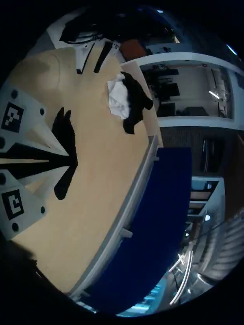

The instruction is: Fold towel

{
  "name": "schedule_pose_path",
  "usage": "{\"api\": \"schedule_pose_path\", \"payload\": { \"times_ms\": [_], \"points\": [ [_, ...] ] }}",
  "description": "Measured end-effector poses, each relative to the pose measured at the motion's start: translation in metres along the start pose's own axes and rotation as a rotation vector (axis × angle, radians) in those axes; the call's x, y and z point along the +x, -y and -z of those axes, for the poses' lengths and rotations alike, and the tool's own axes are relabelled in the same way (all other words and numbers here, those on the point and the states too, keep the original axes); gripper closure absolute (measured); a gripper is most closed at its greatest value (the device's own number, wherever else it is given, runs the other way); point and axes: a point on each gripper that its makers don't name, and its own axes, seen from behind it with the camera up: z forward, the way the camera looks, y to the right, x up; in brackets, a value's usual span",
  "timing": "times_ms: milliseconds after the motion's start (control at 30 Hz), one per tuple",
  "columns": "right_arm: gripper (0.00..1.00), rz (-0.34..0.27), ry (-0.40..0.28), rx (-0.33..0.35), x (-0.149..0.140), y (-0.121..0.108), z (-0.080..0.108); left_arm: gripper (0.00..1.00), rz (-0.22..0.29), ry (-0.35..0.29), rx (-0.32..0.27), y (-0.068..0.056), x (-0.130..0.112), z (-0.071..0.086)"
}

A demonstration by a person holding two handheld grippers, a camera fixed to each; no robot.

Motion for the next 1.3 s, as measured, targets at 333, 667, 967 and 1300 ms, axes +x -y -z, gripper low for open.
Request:
{"api": "schedule_pose_path", "payload": {
  "times_ms": [333, 667, 967, 1300],
  "points": [
    [0.98, -0.003, -0.020, -0.050, 0.011, -0.024, 0.021, 0.09, -0.015, -0.015, -0.017, -0.008, 0.007, 0.002],
    [0.98, -0.054, -0.035, -0.115, 0.012, -0.076, 0.048, 0.09, -0.025, -0.014, -0.028, -0.015, 0.008, 0.003],
    [0.98, -0.066, -0.010, -0.207, 0.004, -0.159, 0.084, 0.09, -0.025, -0.003, -0.029, -0.020, 0.006, 0.002],
    [0.98, -0.111, 0.025, -0.302, -0.015, -0.252, 0.118, 0.09, -0.021, 0.007, -0.021, -0.024, 0.005, -0.002]
  ]
}}
